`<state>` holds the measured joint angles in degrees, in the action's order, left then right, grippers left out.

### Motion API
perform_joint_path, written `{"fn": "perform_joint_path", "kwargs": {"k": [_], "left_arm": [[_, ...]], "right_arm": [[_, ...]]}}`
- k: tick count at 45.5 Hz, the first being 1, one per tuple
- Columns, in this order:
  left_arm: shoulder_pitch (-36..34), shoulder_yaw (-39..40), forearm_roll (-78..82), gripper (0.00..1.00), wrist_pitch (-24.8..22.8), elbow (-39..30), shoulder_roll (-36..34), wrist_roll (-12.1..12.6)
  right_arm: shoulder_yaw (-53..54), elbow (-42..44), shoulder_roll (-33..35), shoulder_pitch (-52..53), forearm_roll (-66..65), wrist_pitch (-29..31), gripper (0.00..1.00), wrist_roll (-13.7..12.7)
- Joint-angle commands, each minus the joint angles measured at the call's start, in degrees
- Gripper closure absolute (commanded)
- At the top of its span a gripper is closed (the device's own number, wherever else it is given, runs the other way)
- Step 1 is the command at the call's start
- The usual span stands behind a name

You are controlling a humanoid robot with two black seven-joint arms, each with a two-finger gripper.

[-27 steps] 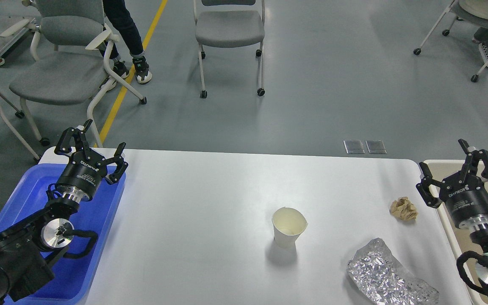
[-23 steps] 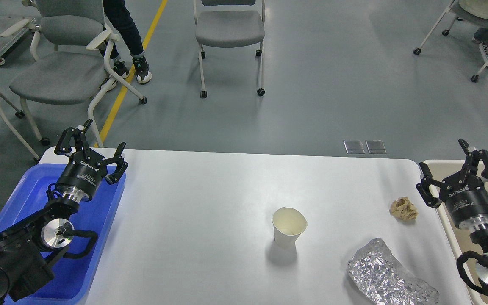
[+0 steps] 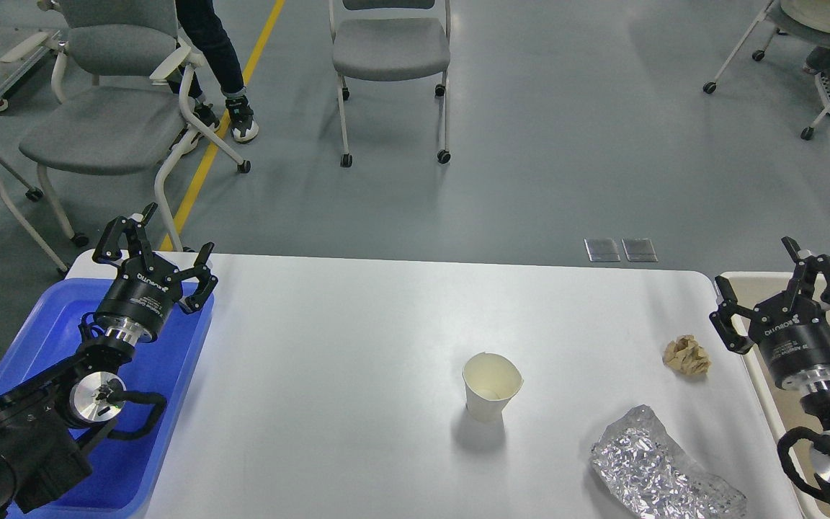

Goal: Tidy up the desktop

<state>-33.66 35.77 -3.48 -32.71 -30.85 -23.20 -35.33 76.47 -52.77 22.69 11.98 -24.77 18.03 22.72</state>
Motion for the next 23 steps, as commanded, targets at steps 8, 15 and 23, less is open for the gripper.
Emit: {"fn": "perform_joint_path", "kwargs": {"k": [8,15,23], "left_arm": [[0.0,0.0,0.0,0.02,0.0,0.0,0.0,0.0],[0.0,0.0,0.0,0.02,0.0,0.0,0.0,0.0],[0.0,0.0,0.0,0.02,0.0,0.0,0.0,0.0]], "right_arm": [[0.3,-0.1,-0.1,-0.6,2.2,-0.5,0.00,0.0],[0.3,-0.1,1.0,-0.8,2.2,-0.5,0.00,-0.1],[0.4,-0.9,2.9,-0.3,2.9,-0.9,0.00,-1.9]]}}
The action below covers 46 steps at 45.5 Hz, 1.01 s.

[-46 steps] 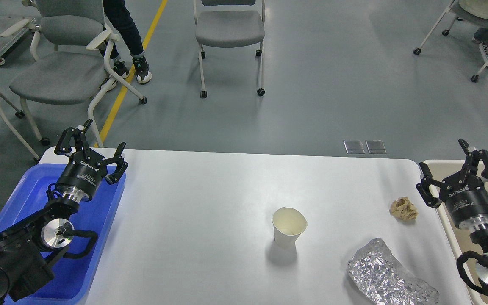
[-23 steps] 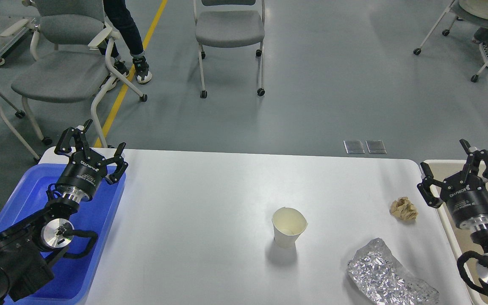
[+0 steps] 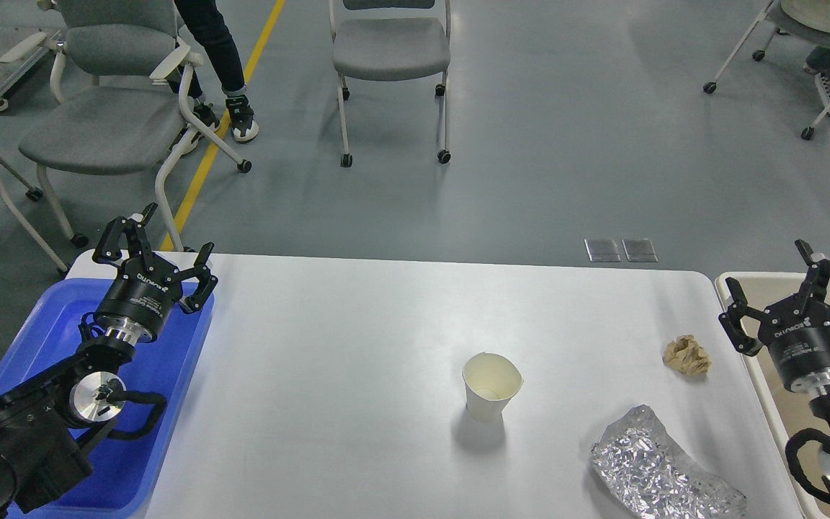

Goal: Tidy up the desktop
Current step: 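Raise the right gripper and reach it toward the white paper cup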

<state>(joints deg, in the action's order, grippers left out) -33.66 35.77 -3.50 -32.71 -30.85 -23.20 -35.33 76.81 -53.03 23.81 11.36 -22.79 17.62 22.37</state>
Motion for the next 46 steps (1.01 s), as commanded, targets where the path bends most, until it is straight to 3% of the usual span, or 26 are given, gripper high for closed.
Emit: {"fn": "perform_joint_path", "kwargs": {"k": [1,8,24,41,46], "left_arm": [[0.0,0.0,0.0,0.02,0.0,0.0,0.0,0.0],[0.0,0.0,0.1,0.02,0.0,0.0,0.0,0.0],[-0.1,0.0,0.1,0.02,0.0,-0.1,0.0,0.1],[-0.1,0.1,0.1,0.02,-0.1,-0.1,0.0,0.1],[-0.1,0.1,0.1,0.02,-0.1,-0.1,0.0,0.1]], "right_arm": [[0.1,-0.8,2.0,0.3,1.3,-0.6,0.00,-2.2],[-0.4,-1.7,4.0,0.3,7.1,-0.7,0.00,-6.2],[-5.9,-11.1,12.0,0.3,7.2,-1.6,0.00,-6.3],[-18.0,-14.5,23.9,5.4,2.2,-1.5,0.00,-6.5],[-20.8,-14.5,25.1,7.8,-0.1,-1.5,0.00,-7.9]]}}
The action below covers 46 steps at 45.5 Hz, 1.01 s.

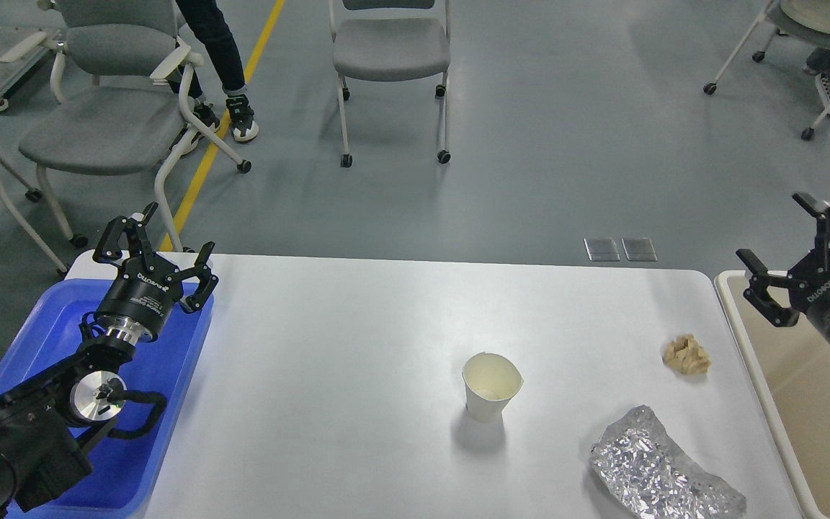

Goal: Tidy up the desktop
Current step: 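Raise the right gripper and reach it toward the white paper cup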

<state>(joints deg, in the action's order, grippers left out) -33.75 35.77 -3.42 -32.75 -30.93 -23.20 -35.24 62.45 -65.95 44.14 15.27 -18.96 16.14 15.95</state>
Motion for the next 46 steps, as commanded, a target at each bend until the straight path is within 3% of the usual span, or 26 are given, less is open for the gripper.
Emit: {"fn": "perform_joint_path", "kwargs": {"k": [1,13,27,38,46], "left_arm": [[0.0,0.1,0.0,0.02,0.1,0.0,0.0,0.0],[0.0,0.1,0.0,0.02,0.1,0.0,0.0,0.0],[0.0,0.1,0.0,0.02,0.0,0.0,0.0,0.0],[0.0,0.0,-0.1,0.02,0.0,-0.1,0.0,0.0],[0.0,0.1,0.0,0.02,0.0,-0.1,0.0,0.0]], "right_arm": [[-6.8,-1.5,5.0,4.3,-4.3,-0.1,0.00,-1.9],[-10.2,-7.1,8.3,7.3,-12.1,0.7,0.00,-5.6],[-17.7,-17.2,12.4,13.7,-15.4,4.7,0.00,-16.1],[-29.2,-19.0,12.6,23.6,-22.4,9.3,0.00,-16.6],[-47.4,-18.9,10.8,39.9,-24.5,10.1,0.00,-16.6]]}}
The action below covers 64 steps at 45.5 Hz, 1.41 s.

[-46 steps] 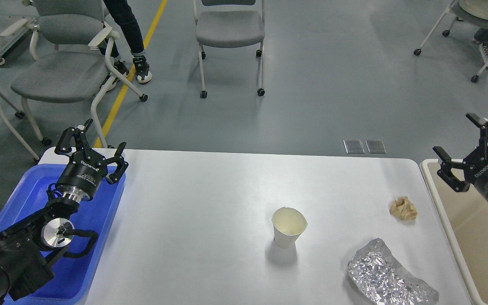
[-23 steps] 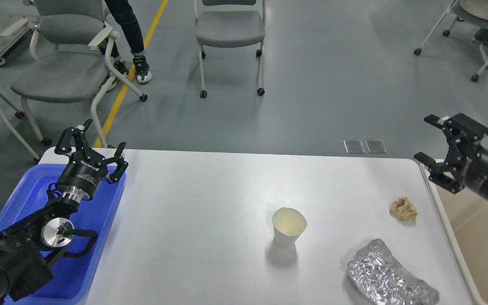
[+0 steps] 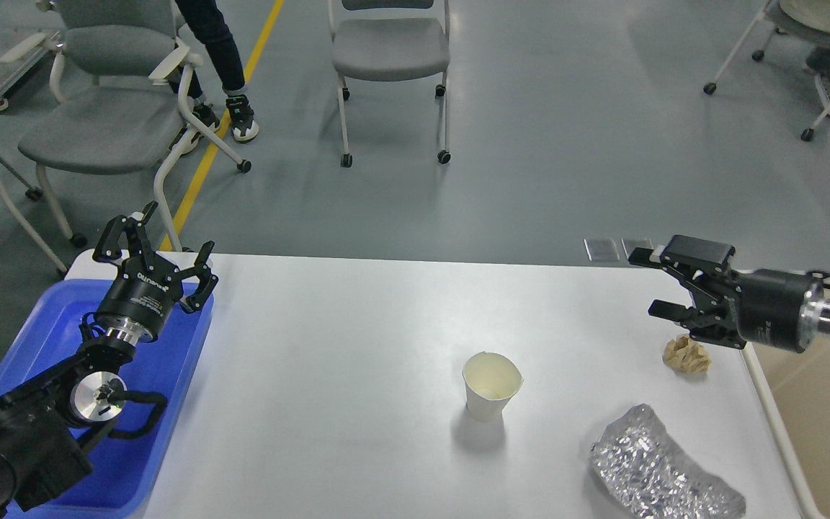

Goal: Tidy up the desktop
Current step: 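Raise the right gripper and reach it toward the white paper cup, then lower the right gripper onto the cup rim and close it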

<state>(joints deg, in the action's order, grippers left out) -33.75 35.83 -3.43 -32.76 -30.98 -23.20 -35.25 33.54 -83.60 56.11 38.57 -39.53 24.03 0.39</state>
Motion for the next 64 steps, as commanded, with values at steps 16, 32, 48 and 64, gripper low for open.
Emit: {"fn": "perform_joint_path", "kwargs": {"k": [16,32,48,64], "left_arm": [[0.0,0.0,-0.1,0.02,0.0,0.0,0.0,0.1],[0.0,0.0,-0.1,0.02,0.0,0.0,0.0,0.1],[0.0,0.0,-0.1,0.02,0.0,0.0,0.0,0.1],[0.0,0.0,-0.1,0.02,0.0,0.0,0.0,0.1]], "right_arm": [[-40.2,2.0,-11.2,32.0,-12.7,1.9,0.00,-1.2],[-43.1,8.7,-20.8,33.9,-17.2,1.7,0.00,-1.1],[-45.9,20.0,-34.5,33.7,-17.2,0.7,0.00,-0.8],[-47.6,26.4,-39.9,31.0,-17.7,-1.0,0.01,-0.6]]}}
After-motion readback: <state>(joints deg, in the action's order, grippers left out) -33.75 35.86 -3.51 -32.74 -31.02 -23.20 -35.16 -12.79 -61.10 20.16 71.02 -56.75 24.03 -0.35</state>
